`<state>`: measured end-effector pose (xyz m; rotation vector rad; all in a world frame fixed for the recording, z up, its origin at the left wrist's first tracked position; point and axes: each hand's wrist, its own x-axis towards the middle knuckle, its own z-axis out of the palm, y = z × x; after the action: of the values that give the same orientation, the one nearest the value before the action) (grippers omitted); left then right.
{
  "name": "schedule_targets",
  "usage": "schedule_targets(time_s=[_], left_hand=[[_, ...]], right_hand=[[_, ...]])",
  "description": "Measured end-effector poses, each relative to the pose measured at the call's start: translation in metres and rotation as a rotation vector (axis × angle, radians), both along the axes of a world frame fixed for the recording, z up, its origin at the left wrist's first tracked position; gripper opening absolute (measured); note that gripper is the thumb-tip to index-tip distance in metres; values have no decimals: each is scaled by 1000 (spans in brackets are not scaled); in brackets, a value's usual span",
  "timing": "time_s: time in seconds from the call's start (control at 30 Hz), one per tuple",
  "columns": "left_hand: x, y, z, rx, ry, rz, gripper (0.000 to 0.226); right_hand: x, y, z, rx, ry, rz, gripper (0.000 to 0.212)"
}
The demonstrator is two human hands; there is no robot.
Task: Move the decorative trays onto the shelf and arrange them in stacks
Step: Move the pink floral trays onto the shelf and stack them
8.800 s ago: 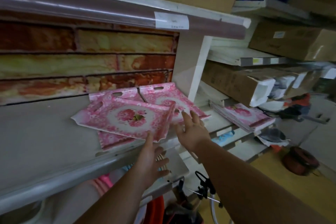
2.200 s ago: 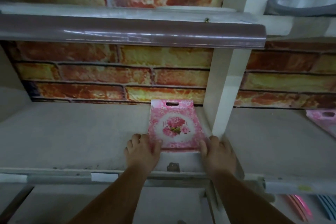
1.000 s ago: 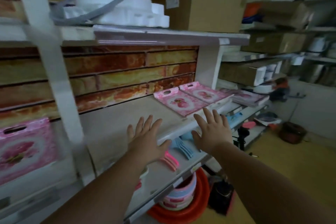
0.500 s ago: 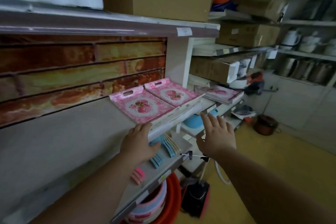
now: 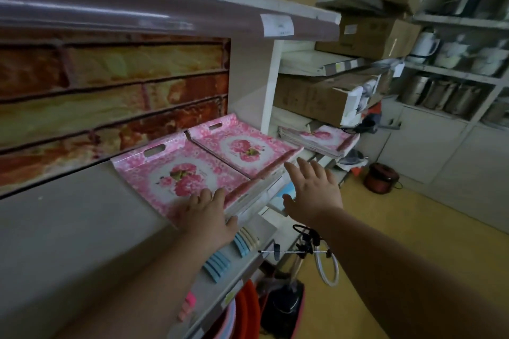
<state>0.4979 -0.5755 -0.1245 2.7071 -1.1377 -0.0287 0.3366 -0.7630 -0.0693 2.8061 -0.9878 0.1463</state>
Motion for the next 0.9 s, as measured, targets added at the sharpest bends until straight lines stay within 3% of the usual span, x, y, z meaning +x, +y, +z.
schedule_targets(time_s=[0.37, 0.67, 0.9], left_hand=[[-10, -5, 1, 54, -16, 152, 57], [-28, -17, -2, 126, -121, 364, 49], [-34, -18, 24, 246, -125, 490, 41]], right_hand=[[88, -35, -39, -21, 110, 396, 75], [108, -58, -61, 54, 31, 752, 48], [106, -60, -49, 38, 22, 856, 55]])
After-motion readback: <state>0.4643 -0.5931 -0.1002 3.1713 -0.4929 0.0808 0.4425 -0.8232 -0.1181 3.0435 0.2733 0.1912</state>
